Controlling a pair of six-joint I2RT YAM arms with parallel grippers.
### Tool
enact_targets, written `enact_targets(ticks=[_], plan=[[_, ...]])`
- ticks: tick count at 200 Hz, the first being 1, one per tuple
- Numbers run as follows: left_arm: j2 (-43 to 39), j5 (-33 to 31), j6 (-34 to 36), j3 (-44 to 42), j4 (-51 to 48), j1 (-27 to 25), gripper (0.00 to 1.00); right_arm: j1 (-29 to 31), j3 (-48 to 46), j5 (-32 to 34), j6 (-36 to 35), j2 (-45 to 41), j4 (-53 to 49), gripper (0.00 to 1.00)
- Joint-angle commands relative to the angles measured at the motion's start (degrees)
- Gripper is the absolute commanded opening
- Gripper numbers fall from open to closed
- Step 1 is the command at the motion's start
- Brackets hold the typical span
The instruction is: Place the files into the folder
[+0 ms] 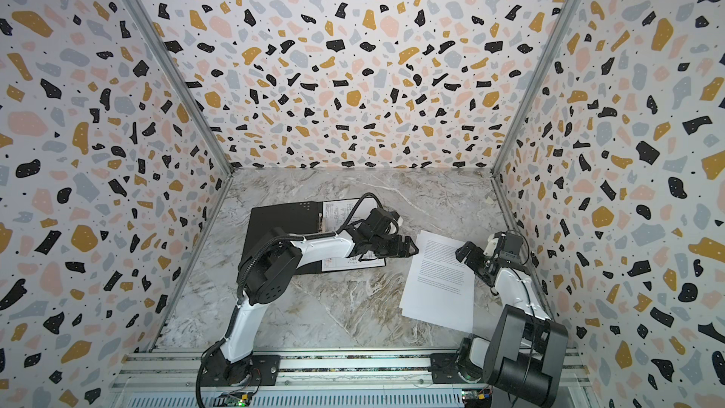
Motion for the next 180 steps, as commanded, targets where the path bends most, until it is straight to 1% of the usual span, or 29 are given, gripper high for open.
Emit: enact_targets(ticks=[1, 28, 52, 65, 84, 105, 129, 150, 180], plan=[[3.79, -0.35, 3.95, 4.11, -4.29, -0.53, 0.89, -0.96, -1.5, 1.04, -1.55, 1.51, -1.13, 0.99], [7.77, -0.39, 3.58, 9.24, -4.34, -0.54, 0.86, -0.97, -3.63, -0.37, -0.72, 2.71, 1.77, 1.0], [11.82, 2.02, 2.49, 14.43, -4.94, -0.8, 0.78, -0.98, -3.15, -2.44, -1.15, 6.46, 2.45, 1.0], [12.98, 2.77, 2.15, 15.73, -5.67, -1.23, 0.77, -0.96, -2.85, -4.22, -1.07, 8.1, 3.03, 0.99], [12.64, 3.51, 2.08, 14.32, -4.56, -1.89, 0.76, -0.83, -3.21, -7.05, -0.05, 8.87, 4.55, 0.97], [12.31, 5.88, -1.13, 11.91, 0.32, -2.06, 0.72, -0.48, -4.4, -9.18, 1.62, 8.95, 7.16, 0.96], [12.39, 7.18, -2.69, 12.48, 2.62, -2.03, 0.72, 0.23, -4.04, -12.08, 2.35, 10.92, 8.39, 0.95], [12.16, 7.78, -3.58, 13.08, 3.79, -1.95, 0.72, 0.54, -4.15, -13.19, 3.22, 11.26, 9.66, 0.95], [11.24, 8.88, -7.86, 11.21, 9.6, -1.81, 0.72, 0.75, -3.92, -14.03, 3.67, 11.22, 10.04, 0.95]])
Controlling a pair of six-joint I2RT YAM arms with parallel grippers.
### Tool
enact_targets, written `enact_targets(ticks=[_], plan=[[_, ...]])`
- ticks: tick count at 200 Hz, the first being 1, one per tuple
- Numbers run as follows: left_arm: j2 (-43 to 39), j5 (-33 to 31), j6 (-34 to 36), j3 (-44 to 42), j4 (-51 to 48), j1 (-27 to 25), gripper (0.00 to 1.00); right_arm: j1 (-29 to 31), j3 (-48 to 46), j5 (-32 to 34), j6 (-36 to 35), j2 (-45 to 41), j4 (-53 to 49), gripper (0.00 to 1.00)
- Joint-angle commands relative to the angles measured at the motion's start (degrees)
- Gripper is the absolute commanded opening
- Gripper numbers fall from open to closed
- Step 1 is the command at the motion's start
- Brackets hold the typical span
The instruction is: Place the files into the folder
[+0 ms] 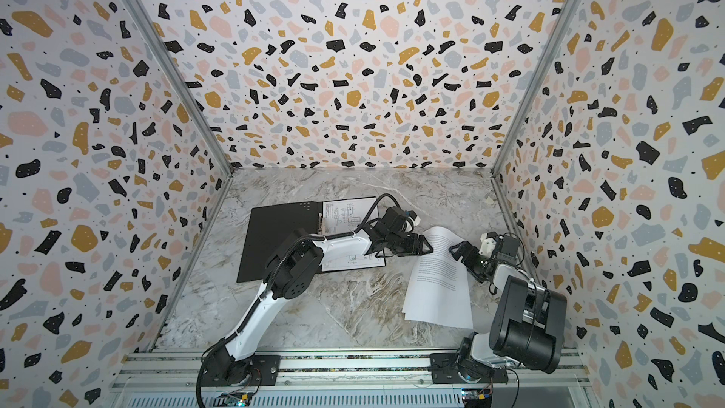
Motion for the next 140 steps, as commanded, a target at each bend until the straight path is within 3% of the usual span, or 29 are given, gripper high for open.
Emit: enact_targets(ticks=[1, 50, 69, 140], plan=[[0.16, 2.17, -4.17, -2.03, 5.99, -0.17, 0.72, 0.53, -1.48, -1.1, 1.56, 1.15, -3.78, 0.95], [-0.04, 2.37, -5.89, -3.23, 9.86, 0.51, 0.73, 1.13, -2.56, -7.21, 5.3, 0.44, 0.59, 0.96], [-0.22, 2.84, -9.95, -4.59, 13.42, 0.93, 0.74, 1.36, -3.09, -10.14, 6.69, 0.78, 2.53, 0.96], [-0.29, 3.66, -17.4, -7.62, 25.54, 1.18, 0.77, 4.04, -5.46, -13.48, 11.42, 0.78, 7.86, 0.98]])
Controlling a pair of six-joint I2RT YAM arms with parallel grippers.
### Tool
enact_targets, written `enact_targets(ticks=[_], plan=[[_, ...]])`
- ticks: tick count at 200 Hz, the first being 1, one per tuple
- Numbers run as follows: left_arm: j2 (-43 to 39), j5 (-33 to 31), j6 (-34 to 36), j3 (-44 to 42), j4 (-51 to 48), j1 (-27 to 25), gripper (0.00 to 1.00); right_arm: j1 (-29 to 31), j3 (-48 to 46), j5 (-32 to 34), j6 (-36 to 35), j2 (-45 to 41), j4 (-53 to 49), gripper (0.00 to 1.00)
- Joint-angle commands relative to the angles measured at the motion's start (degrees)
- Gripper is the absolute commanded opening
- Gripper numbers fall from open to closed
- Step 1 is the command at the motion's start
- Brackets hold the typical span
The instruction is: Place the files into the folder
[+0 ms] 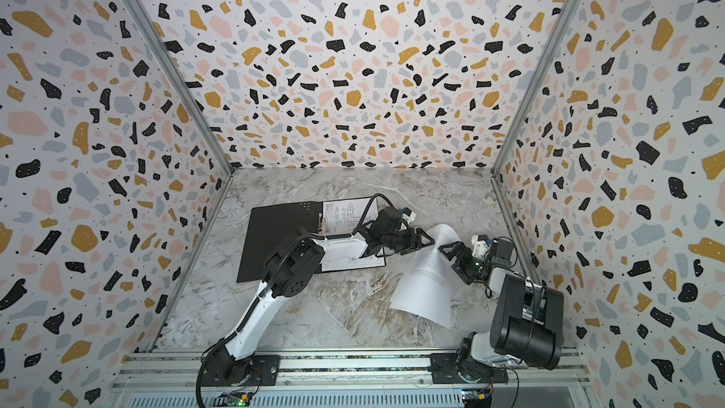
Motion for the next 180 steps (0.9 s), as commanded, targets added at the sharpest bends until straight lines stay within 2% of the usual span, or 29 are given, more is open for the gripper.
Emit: enact_targets(ticks=[1, 86, 128, 180], plan=[[-0.37, 1.43, -4.65, -1.86, 8.67, -0.12, 0.77, 1.59, -1.31, -1.71, 2.83, 0.02, 0.75, 0.98], [-0.93, 1.47, -11.51, -3.23, 18.61, -0.11, 0.82, 3.12, -4.7, -4.15, 9.24, -1.47, 7.71, 0.99], [-2.34, 1.5, -16.77, -4.41, 25.62, -0.1, 0.83, 3.12, -4.5, -3.78, 9.65, -1.52, 8.32, 0.99], [-3.46, 1.13, -19.76, -6.92, 30.07, 0.26, 0.83, 3.11, -4.45, -4.75, 11.24, -1.12, 10.89, 0.99]])
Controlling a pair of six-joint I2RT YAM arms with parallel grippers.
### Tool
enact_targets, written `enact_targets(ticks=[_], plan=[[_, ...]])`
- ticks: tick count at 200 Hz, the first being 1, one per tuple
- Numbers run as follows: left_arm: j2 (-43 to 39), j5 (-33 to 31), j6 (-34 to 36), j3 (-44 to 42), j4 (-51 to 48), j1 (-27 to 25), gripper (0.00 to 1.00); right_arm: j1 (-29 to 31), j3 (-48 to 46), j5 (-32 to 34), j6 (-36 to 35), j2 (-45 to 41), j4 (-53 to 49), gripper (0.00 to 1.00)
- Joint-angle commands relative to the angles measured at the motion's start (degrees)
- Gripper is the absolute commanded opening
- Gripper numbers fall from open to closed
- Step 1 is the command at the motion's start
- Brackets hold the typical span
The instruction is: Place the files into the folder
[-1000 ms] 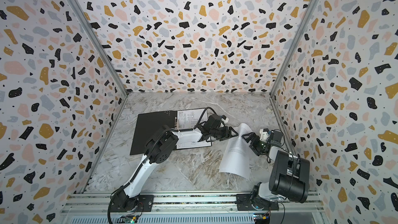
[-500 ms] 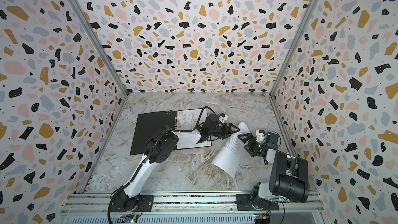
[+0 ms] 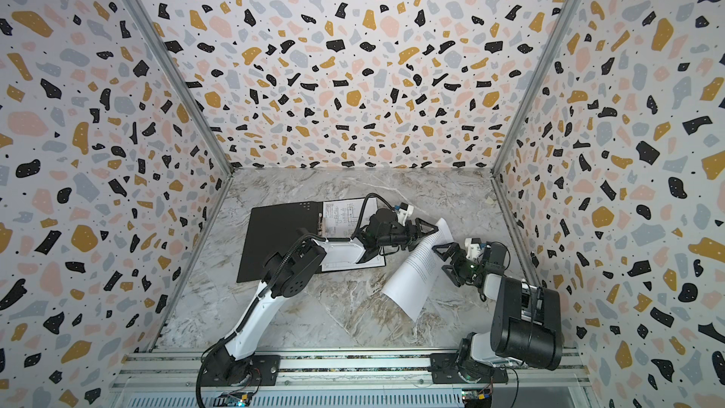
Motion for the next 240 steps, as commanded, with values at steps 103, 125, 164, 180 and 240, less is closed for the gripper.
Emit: enact_targets(ticks=[103, 125, 164, 180, 240], plan=[[-3.48, 0.54, -1.57, -5.14, 6.67, 1.77, 0.83, 0.21, -2.24, -5.89, 6.21, -0.87, 11.32, 0.99], [-3.44, 0.56, -1.32, -5.61, 6.51, 2.04, 0.83, 0.21, -2.24, -5.64, 6.81, -1.36, 11.84, 0.99], [-2.97, 0.51, -0.69, -6.23, 5.76, 2.04, 0.83, 0.05, -2.22, -6.29, 8.5, -1.92, 13.35, 0.99], [-2.97, 0.45, -0.41, -6.88, 5.77, 2.08, 0.83, 0.04, -2.11, -6.26, 8.5, -1.8, 13.34, 0.99], [-2.72, 0.47, 0.01, -8.53, 5.66, 1.99, 0.84, -0.46, -1.3, -4.94, 5.52, 0.15, 10.62, 0.99]])
